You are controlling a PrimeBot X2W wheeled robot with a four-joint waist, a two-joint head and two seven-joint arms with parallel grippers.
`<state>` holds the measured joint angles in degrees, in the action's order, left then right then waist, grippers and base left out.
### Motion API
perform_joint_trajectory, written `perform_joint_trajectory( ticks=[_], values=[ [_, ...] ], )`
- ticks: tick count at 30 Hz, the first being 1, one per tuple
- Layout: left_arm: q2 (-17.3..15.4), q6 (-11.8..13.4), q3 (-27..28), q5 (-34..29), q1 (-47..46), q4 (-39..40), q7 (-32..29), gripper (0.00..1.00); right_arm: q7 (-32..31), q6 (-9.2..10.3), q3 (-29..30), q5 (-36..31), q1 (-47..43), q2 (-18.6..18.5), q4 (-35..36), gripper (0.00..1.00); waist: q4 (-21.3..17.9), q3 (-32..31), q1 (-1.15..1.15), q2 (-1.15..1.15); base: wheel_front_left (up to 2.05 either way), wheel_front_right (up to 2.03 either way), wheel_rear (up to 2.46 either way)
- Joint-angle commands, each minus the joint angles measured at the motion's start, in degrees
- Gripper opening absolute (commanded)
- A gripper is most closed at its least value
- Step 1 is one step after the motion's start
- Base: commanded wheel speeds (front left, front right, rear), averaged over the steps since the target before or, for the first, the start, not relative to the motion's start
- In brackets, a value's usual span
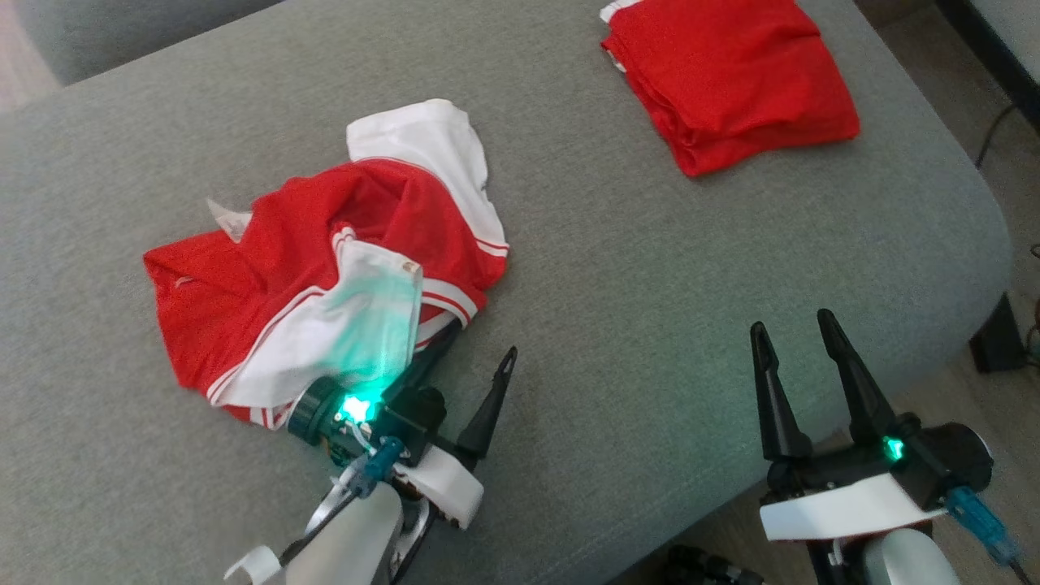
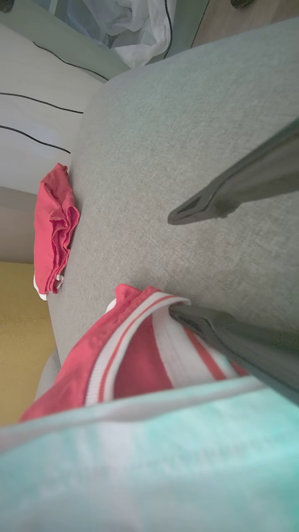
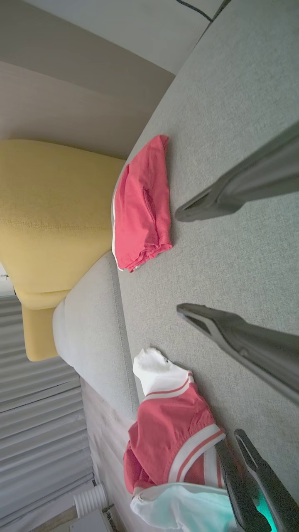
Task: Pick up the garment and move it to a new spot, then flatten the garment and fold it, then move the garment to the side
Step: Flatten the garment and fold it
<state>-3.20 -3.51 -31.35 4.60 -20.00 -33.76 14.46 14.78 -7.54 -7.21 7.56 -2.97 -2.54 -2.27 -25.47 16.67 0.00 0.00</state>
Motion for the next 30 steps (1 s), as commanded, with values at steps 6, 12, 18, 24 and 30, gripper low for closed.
perform_joint_trajectory(
  ticks=[6, 12, 18, 24, 30],
  values=[
    [0.3, 0.6, 3.0, 1.1, -3.8, 1.0, 0.5, 1.00, 0.2, 0.05, -1.2, 0.6, 1.1, -0.3, 1.9, 1.00, -1.7, 0.6, 0.00, 0.00, 0.00, 0.00, 0.00],
    [0.3, 0.7, 3.5, 1.1, -5.3, 0.9, 0.5, 1.00, 0.2, 0.05, -1.6, 0.5, 1.2, -0.3, 1.4, 1.00, -2.8, 0.2, 0.00, 0.00, 0.00, 0.00, 0.00],
    [0.3, -1.7, 3.7, 5.5, -6.2, -2.6, 0.5, 0.00, 0.2, 0.05, -1.9, 0.6, 1.2, -0.3, 1.2, 1.00, -4.0, -0.7, 0.00, 0.00, 0.00, 0.00, 0.00],
    [0.3, -3.2, 1.3, 7.7, -11.6, -3.3, 0.5, 0.00, 0.2, 0.05, -3.2, 1.1, 1.7, -0.3, 1.3, 1.00, -4.4, -1.5, 0.00, 0.00, 0.00, 0.00, 0.00],
    [0.3, -3.9, -4.2, 12.8, -27.0, -0.4, -0.8, 0.00, 0.2, 0.05, -6.8, 1.6, 2.4, -0.3, 1.3, 1.00, -1.2, -3.0, 0.00, 0.00, 0.00, 0.00, 0.00]
  ],
)
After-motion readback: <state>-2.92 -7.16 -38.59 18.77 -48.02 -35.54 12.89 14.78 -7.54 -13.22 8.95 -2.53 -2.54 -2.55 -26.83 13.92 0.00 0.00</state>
